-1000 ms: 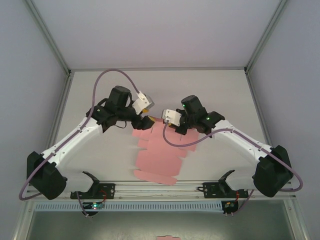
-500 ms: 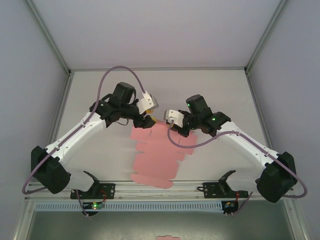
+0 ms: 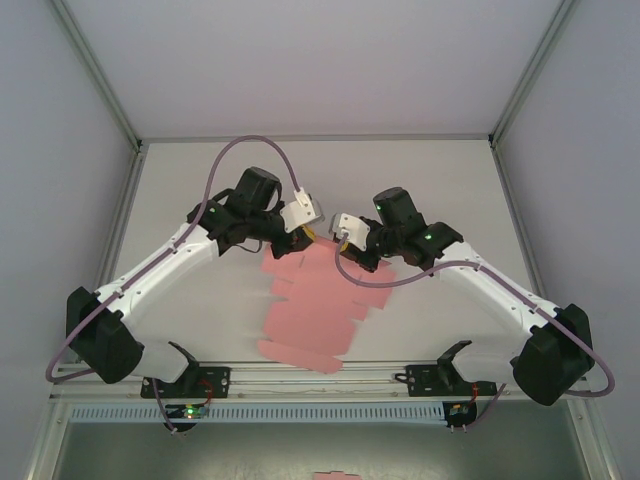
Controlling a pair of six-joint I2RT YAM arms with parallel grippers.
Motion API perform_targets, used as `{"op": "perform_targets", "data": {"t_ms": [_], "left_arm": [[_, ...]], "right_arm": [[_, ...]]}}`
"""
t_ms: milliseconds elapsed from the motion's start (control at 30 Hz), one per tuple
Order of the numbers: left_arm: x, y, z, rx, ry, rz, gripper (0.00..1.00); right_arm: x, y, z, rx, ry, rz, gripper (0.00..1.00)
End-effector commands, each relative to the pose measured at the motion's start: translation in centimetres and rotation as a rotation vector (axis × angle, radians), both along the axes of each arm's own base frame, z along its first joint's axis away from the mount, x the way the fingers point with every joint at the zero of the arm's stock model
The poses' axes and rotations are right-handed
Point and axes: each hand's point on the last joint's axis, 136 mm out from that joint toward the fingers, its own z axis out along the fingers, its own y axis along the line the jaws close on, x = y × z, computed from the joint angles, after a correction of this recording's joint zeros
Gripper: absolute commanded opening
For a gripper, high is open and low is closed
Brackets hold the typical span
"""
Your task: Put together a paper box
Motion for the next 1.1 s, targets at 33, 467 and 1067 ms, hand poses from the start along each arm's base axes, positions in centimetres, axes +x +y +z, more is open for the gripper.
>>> {"op": "perform_targets", "data": {"t_ms": [33, 467, 1067], "left_arm": [[0.6, -0.9, 0.6, 0.035, -0.074, 0.059, 0.12], [5.3, -6.4, -0.4, 0.09, -0.219, 0.494, 0.01], [3.4, 5.9, 2.6, -0.074, -0.095, 0.831, 0.79]], "right_arm": [[2.6, 0.5, 2.4, 0.073, -0.018, -0.119, 0.0], [5.8, 1.8, 6.0, 0.347, 0.022, -0.438, 0.0], [4.1, -2.6, 4.0, 0.351, 0.106, -0.397, 0.0]]}}
